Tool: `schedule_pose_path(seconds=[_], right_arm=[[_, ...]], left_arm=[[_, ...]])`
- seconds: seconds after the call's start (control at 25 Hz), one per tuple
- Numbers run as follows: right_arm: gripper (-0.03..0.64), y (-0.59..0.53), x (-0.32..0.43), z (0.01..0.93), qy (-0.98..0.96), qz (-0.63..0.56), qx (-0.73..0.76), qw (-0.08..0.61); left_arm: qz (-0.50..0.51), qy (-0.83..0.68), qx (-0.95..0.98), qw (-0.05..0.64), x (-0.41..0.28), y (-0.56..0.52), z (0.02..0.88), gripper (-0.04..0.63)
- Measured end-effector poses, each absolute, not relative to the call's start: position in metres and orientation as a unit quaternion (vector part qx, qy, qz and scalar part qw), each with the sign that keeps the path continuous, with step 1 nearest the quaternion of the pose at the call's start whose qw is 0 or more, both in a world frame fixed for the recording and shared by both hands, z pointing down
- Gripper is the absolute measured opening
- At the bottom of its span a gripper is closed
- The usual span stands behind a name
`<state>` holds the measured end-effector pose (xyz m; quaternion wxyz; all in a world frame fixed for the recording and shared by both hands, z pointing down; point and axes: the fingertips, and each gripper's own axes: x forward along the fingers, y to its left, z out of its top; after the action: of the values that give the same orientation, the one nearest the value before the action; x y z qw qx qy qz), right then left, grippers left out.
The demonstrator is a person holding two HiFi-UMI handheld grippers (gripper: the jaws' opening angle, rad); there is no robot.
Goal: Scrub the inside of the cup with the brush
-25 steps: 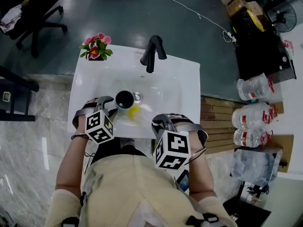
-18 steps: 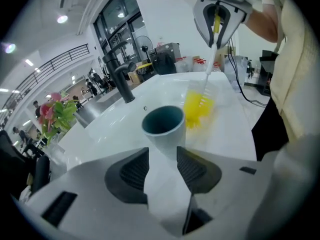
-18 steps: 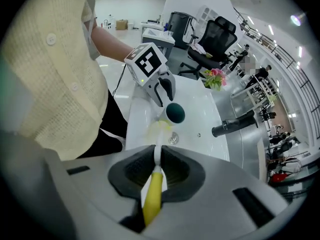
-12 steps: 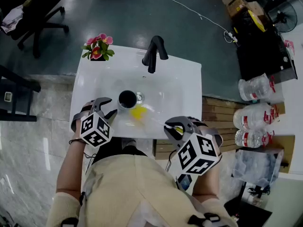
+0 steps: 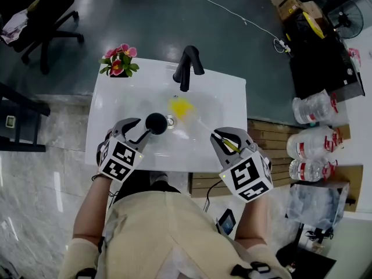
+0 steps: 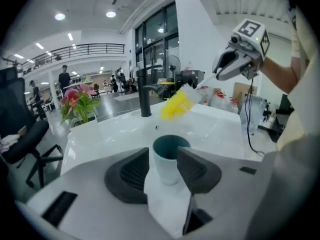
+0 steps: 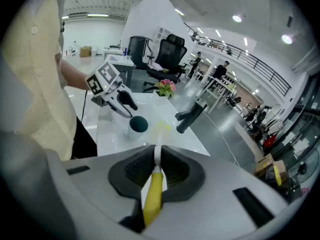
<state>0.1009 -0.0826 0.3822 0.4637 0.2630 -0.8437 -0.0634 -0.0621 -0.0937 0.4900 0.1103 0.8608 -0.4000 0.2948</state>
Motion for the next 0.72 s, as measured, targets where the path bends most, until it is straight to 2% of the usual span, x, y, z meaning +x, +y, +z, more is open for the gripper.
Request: schedule_pose_path(seconds=[0.24, 0.72], right_arm=[[0.049, -0.096, 0.075, 0.429, -0.872, -0.020, 0.252, 0.420], [0.048, -0.110, 0.078, 0.451, -0.884, 0.051, 0.275, 0.375]], left_arm=[[0.269, -0.439, 0.845, 0.147, -0.058, -0.106, 0.491, 0.179], [0.299, -0.444, 0.832, 0.149, -0.059, -0.112, 0.504, 0.155]])
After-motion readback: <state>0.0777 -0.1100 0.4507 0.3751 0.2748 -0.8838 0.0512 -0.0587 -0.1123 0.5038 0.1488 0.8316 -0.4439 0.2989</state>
